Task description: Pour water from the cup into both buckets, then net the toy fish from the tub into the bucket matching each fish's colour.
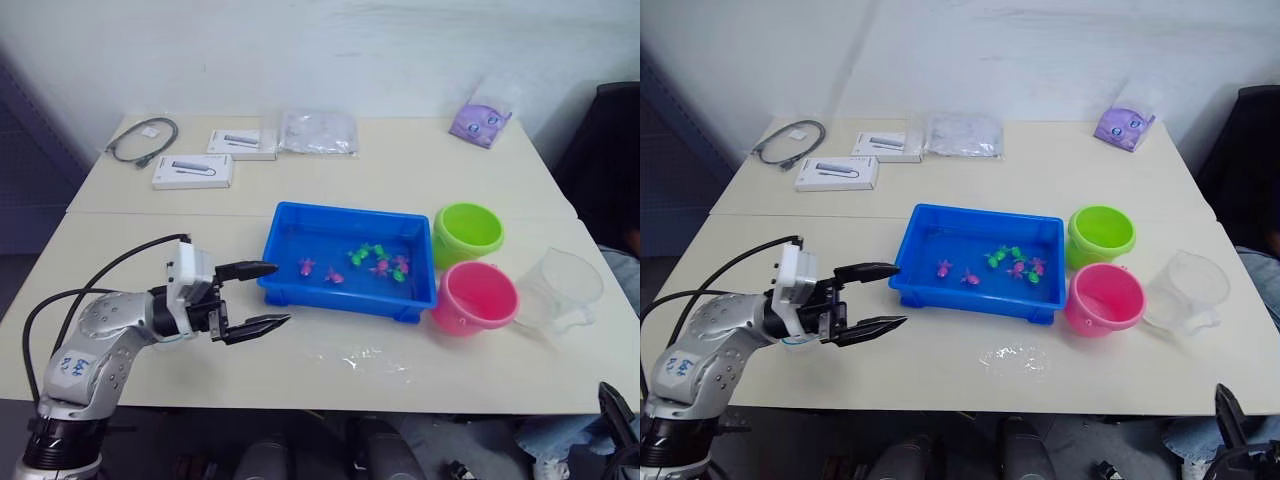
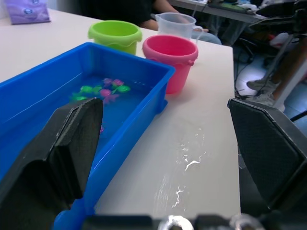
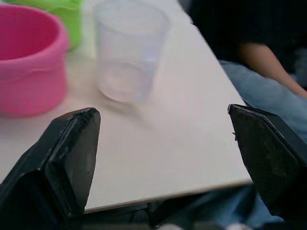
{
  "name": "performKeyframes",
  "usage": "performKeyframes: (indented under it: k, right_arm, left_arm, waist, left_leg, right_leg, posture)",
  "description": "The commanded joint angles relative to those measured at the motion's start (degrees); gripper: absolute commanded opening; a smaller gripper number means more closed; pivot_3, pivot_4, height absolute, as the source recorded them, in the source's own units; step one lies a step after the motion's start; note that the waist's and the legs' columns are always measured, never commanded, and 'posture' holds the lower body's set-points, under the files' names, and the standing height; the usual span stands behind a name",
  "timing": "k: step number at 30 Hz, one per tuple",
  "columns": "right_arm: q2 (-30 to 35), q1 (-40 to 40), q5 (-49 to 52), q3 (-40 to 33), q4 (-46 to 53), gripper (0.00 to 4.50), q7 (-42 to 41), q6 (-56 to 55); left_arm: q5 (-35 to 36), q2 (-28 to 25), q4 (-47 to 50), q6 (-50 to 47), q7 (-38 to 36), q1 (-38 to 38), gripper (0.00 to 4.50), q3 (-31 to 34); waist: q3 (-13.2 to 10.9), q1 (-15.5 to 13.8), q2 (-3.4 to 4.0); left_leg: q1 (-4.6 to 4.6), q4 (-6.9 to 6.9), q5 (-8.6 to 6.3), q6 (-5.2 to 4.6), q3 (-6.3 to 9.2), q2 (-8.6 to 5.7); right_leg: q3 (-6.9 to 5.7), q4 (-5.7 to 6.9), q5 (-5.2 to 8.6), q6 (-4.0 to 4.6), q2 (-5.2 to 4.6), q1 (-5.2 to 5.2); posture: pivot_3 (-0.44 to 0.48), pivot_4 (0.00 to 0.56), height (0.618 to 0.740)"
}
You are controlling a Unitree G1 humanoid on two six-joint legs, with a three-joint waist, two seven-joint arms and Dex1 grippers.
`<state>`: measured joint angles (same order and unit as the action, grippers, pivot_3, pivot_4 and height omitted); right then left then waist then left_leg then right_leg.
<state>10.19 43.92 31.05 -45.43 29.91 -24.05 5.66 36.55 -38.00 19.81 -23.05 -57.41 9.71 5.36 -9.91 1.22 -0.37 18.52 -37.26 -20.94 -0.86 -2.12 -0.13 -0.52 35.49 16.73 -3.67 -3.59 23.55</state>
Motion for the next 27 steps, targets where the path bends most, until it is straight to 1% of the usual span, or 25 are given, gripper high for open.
performKeyframes:
  k: [1, 3, 8, 13, 19, 23, 27]
  right_arm:
    - [0.0, -5.3, -2.0, 1.3, -2.0, 4.50, 7.0, 2.2]
    - [0.4, -9.2, -1.9, 2.3, -4.1, 4.50, 9.5, 3.9]
    - [3.3, -19.1, -3.8, 5.6, -12.1, 4.50, 12.1, 5.7]
    - [4.3, -22.4, -4.9, 8.3, -14.3, 4.50, 11.8, 6.1]
    - [4.6, -26.2, -6.0, 9.6, -17.5, 4.50, 12.3, 5.2]
    - [6.2, -31.1, -8.6, 8.2, -23.2, 4.50, 14.6, 2.4]
    - [7.0, -34.7, -8.1, 6.5, -25.7, 4.50, 17.0, 1.9]
  left_arm:
    - [-0.6, 0.9, 0.5, 0.7, -0.5, 2.6, 4.48, -2.0]
    - [-0.9, 1.4, 0.4, 0.6, -0.4, 3.8, 4.48, -2.8]
    - [-1.2, 2.3, 0.9, 0.5, 0.0, 5.1, 4.48, -4.2]
    - [-1.5, 2.1, 1.6, 0.7, 0.8, 4.7, 4.48, -3.8]
    - [-1.7, 1.9, 2.7, 0.8, 1.6, 3.6, 4.48, -3.4]
    - [-1.3, 1.2, 4.1, -0.3, 0.6, 3.1, 4.48, -4.8]
    - [-1.4, 1.8, 4.4, -0.4, 1.1, 3.3, 4.48, -5.4]
  waist:
    - [0.0, 0.4, 0.01]
    - [0.0, 0.4, 0.01]
    - [0.0, 0.3, 0.11]
    - [0.0, 0.2, 0.12]
    - [0.0, 0.3, 0.12]
    - [0.0, 0.4, 0.12]
    - [0.0, 0.4, 0.14]
  left_leg:
    - [0.01, 0.00, 0.02, 0.00, 0.00, 0.00]
    - [-0.04, -0.01, 0.09, 0.07, 0.00, 0.00]
    - [-0.12, -0.04, 0.19, 0.14, 0.02, 0.00]
    - [-0.09, -0.03, 0.20, 0.13, 0.06, -0.01]
    - [-0.09, -0.08, 0.20, 0.11, 0.05, -0.01]
    - [-0.11, -0.08, 0.21, 0.11, 0.04, -0.01]
    - [-0.10, -0.08, 0.22, 0.12, 0.03, -0.03]
  right_leg:
    - [0.00, 0.02, 0.00, 0.00, 0.00, 0.01]
    - [0.00, 0.11, 0.00, 0.00, 0.01, 0.03]
    - [-0.03, 0.21, 0.00, 0.00, 0.05, 0.13]
    - [-0.08, 0.24, -0.01, -0.02, 0.08, 0.15]
    - [-0.05, 0.23, -0.03, -0.06, 0.07, 0.12]
    - [-0.04, 0.25, -0.03, -0.06, 0.08, 0.13]
    - [-0.04, 0.26, -0.03, -0.06, 0.08, 0.13]
  posture:
    - [0.000, 0.150, 0.740]
    - [0.000, 0.150, 0.740]
    - [0.000, 0.150, 0.740]
    - [0.000, 0.150, 0.740]
    - [0.000, 0.150, 0.740]
    - [0.000, 0.150, 0.740]
    - [0.000, 0.150, 0.740]
